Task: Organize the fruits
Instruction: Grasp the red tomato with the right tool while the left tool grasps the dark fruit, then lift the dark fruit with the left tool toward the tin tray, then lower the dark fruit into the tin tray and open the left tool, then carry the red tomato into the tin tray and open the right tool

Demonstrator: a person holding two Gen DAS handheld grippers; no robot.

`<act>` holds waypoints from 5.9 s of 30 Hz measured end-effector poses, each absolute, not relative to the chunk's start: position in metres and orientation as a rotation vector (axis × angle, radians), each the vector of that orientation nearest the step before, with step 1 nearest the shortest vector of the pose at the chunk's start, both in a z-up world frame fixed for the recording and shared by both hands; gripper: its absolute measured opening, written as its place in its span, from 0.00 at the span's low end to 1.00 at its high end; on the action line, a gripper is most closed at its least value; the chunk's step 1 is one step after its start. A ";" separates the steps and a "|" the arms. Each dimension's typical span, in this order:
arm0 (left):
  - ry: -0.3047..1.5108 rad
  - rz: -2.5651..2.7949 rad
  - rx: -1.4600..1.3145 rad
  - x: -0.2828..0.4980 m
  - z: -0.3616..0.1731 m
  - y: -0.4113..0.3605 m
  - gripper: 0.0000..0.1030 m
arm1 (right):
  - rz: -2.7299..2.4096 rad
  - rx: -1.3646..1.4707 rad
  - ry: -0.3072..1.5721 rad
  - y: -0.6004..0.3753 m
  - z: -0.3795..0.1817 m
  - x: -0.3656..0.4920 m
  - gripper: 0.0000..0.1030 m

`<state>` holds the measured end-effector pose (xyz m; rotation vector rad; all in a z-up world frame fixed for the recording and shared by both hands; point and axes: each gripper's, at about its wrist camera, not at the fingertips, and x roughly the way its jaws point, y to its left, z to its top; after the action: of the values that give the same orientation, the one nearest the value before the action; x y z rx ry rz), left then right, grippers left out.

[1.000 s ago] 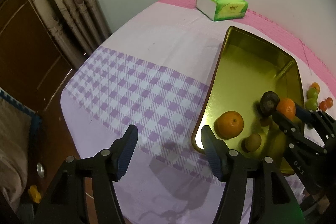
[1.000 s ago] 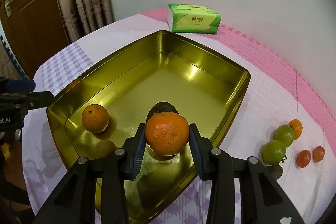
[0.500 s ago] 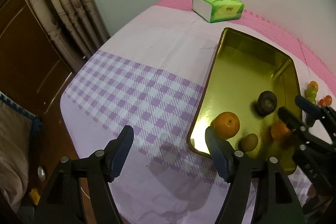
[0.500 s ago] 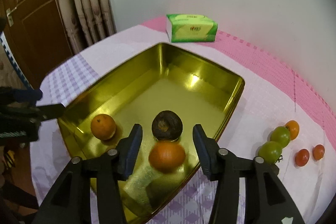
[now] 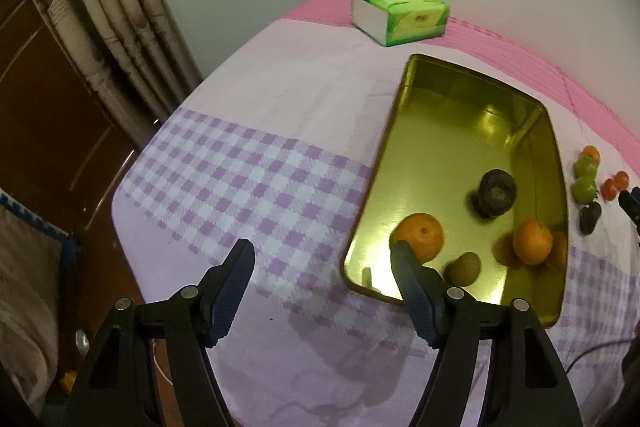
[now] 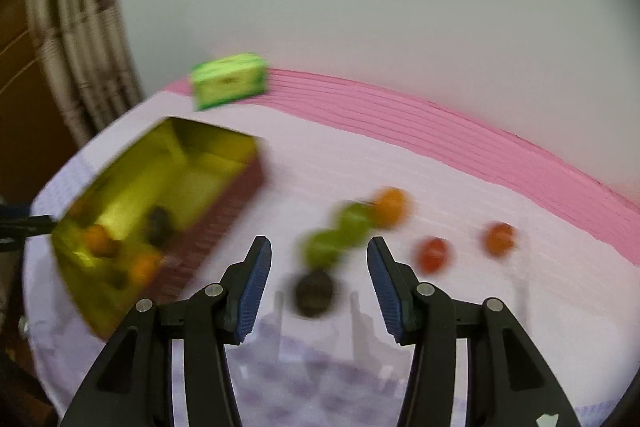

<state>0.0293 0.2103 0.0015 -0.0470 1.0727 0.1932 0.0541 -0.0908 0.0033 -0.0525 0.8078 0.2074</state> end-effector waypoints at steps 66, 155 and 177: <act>1.103 -0.322 0.097 0.082 -0.037 -0.061 0.24 | 0.021 0.047 0.901 -0.194 -0.062 0.048 0.30; 1.039 0.015 0.083 0.084 0.000 0.131 0.62 | 0.000 0.020 0.913 -0.193 -0.062 0.054 0.28; 1.004 0.218 -0.039 0.036 0.023 0.220 0.67 | 0.470 -0.035 0.816 -0.005 0.019 0.051 0.28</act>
<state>0.0357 0.2197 0.0228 -0.0392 1.0043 0.2177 0.0511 -0.0046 0.0189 -0.0352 0.8165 0.4698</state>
